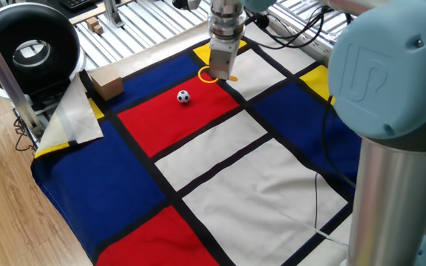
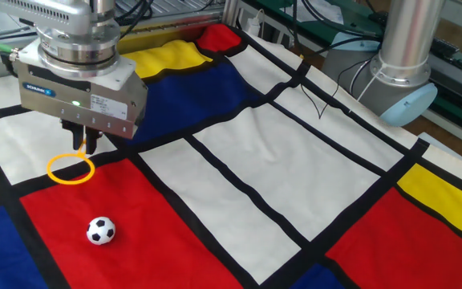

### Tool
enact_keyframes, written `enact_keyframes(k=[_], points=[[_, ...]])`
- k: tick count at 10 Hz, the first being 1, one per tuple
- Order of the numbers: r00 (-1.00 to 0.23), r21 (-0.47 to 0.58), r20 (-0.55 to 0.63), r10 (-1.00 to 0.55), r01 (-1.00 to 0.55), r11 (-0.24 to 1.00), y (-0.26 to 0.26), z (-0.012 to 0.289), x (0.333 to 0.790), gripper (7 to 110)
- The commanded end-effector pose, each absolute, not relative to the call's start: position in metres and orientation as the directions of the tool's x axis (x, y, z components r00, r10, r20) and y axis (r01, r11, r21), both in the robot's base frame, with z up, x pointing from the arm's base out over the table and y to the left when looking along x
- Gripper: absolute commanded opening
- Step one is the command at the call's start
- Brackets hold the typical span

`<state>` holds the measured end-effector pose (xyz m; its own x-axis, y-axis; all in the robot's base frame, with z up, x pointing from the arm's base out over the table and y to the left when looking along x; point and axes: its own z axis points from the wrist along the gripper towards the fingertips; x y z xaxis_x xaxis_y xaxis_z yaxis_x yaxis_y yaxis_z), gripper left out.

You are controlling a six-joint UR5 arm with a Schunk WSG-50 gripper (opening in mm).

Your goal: Remove the bubble ring from the ball

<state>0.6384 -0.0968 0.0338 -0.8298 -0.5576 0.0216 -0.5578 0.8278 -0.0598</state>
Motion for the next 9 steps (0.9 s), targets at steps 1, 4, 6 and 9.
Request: enact_keyframes(k=[1,4,6,9], points=[[-0.865,-0.073,-0.043,-0.5,-0.497,0.865,-0.095,0.034,0.651,7],[-0.906,0.001,-0.142,-0.398,-0.402,0.916,-0.07,0.035,0.665,7],[-0.935,0.047,-0.081,-0.345,-0.349,0.936,-0.067,0.034,0.648,7],[-0.951,0.052,-0.064,-0.302,-0.306,0.951,-0.068,0.034,0.644,7]])
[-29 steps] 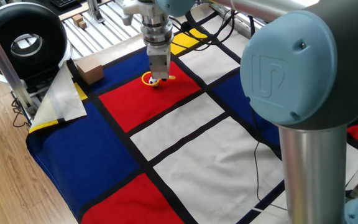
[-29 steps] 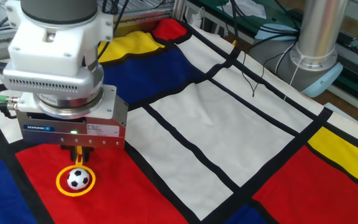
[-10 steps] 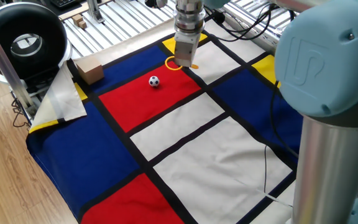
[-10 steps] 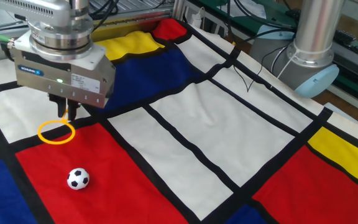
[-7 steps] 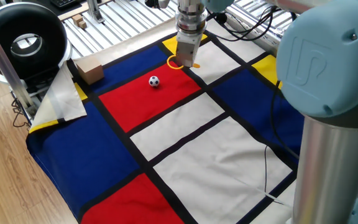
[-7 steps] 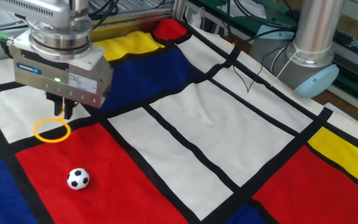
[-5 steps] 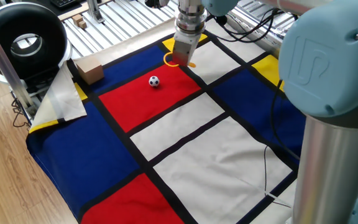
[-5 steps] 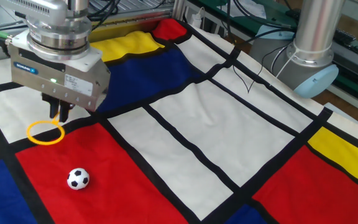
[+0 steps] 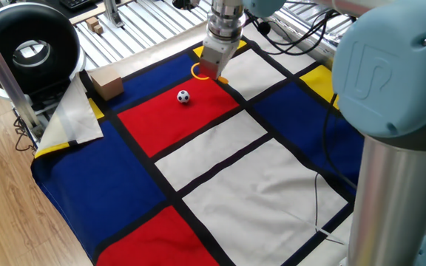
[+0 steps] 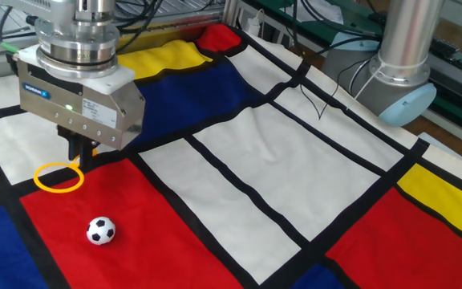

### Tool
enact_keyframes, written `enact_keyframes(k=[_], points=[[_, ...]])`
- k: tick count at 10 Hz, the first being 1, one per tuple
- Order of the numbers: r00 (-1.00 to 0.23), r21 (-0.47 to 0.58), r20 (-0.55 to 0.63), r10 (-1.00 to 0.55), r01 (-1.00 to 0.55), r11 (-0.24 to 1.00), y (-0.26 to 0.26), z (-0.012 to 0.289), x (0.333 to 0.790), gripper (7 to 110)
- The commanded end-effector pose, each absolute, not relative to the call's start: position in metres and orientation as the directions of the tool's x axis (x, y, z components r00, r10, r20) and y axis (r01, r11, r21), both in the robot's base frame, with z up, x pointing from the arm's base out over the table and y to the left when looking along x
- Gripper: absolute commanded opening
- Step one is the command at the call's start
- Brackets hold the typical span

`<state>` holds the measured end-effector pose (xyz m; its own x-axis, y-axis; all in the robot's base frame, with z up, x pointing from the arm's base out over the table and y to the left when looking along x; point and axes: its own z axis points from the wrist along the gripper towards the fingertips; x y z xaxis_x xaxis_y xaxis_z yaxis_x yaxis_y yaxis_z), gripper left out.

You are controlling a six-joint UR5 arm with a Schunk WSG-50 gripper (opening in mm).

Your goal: Remove the bubble ring from the ball

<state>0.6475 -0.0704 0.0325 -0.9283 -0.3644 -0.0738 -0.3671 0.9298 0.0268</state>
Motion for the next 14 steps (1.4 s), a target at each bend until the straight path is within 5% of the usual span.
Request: enact_keyframes(k=[1,10,11,13,14], points=[[-0.958,0.029,-0.057,-0.282,-0.284,0.958,-0.073,0.031,0.645,7],[-0.976,0.063,-0.074,-0.203,-0.208,0.976,-0.077,0.01,0.659,7],[-0.977,0.043,-0.065,-0.205,-0.208,0.977,-0.083,0.008,0.66,22],[-0.976,0.04,-0.05,-0.212,-0.214,0.976,-0.083,0.006,0.658,22],[-0.975,0.044,-0.047,-0.218,-0.22,0.975,-0.083,0.006,0.657,44]])
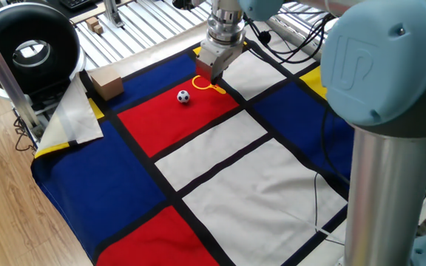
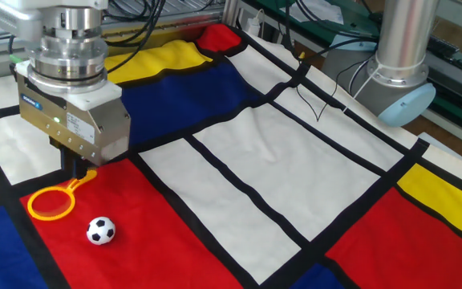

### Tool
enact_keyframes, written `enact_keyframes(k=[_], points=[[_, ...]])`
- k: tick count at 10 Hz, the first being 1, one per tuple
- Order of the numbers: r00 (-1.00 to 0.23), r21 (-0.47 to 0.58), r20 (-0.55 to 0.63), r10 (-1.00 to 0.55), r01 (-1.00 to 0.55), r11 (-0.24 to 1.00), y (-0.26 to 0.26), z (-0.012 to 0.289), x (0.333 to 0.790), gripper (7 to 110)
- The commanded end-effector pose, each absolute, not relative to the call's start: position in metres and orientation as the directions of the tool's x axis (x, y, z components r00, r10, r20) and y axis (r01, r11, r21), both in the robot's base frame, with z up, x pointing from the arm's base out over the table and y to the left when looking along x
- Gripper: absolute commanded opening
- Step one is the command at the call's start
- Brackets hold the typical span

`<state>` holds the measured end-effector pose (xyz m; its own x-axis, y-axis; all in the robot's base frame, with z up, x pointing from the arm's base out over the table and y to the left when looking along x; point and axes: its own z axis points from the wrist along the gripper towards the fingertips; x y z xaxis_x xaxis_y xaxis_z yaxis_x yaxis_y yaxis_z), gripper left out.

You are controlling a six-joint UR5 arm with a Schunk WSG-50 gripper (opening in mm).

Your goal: Remove the bubble ring from the ball

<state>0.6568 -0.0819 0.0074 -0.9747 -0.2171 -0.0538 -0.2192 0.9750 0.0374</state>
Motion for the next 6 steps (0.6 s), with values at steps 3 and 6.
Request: enact_keyframes(k=[3,6], points=[[-0.977,0.054,-0.038,-0.212,-0.214,0.975,-0.084,0.021,0.653,44],[-0.983,0.035,-0.062,-0.173,-0.175,0.984,-0.08,0.047,0.645,44]])
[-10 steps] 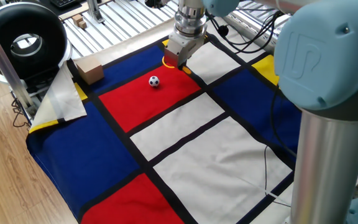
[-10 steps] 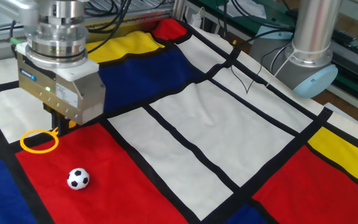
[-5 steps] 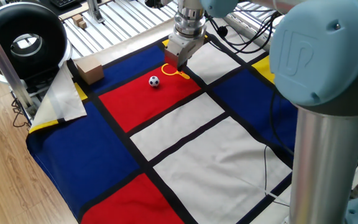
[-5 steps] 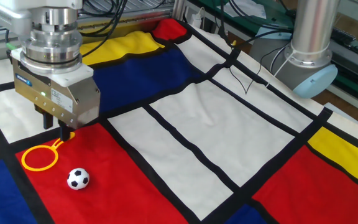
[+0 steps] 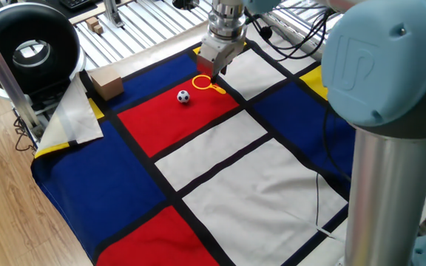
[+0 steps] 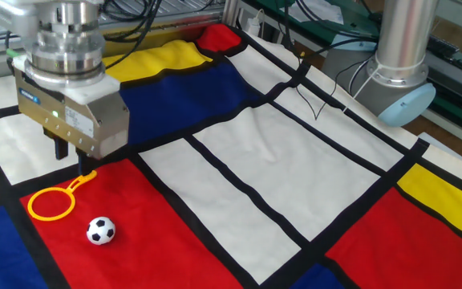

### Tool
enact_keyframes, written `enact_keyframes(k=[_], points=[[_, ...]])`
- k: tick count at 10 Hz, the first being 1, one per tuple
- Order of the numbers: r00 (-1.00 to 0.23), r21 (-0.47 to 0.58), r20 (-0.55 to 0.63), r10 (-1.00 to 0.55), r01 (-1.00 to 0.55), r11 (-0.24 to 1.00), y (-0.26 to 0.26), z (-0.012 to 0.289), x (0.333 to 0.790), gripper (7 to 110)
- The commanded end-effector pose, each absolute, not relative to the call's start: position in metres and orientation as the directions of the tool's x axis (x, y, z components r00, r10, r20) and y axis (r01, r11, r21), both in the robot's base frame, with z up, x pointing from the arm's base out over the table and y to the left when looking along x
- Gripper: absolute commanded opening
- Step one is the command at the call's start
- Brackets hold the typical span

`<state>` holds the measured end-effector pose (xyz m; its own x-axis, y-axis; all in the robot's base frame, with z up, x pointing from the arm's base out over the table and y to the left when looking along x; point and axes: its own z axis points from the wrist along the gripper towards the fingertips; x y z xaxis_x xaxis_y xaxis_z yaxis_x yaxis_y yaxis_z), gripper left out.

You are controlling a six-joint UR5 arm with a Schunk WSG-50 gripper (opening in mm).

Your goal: Remove the bubble ring from the ball

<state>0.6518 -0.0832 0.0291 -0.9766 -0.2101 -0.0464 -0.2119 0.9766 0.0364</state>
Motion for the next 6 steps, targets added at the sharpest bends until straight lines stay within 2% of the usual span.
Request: enact_keyframes(k=[1,2,4,6], points=[[-0.99,-0.009,-0.058,-0.125,-0.125,0.992,-0.087,0.052,0.634,44],[-0.993,-0.027,-0.059,-0.101,-0.099,0.995,-0.09,0.056,0.624,7],[-0.993,-0.02,-0.074,-0.091,-0.09,0.996,-0.088,0.058,0.606,7],[-0.989,0.012,-0.118,-0.09,-0.092,0.996,-0.087,0.054,0.61,7]])
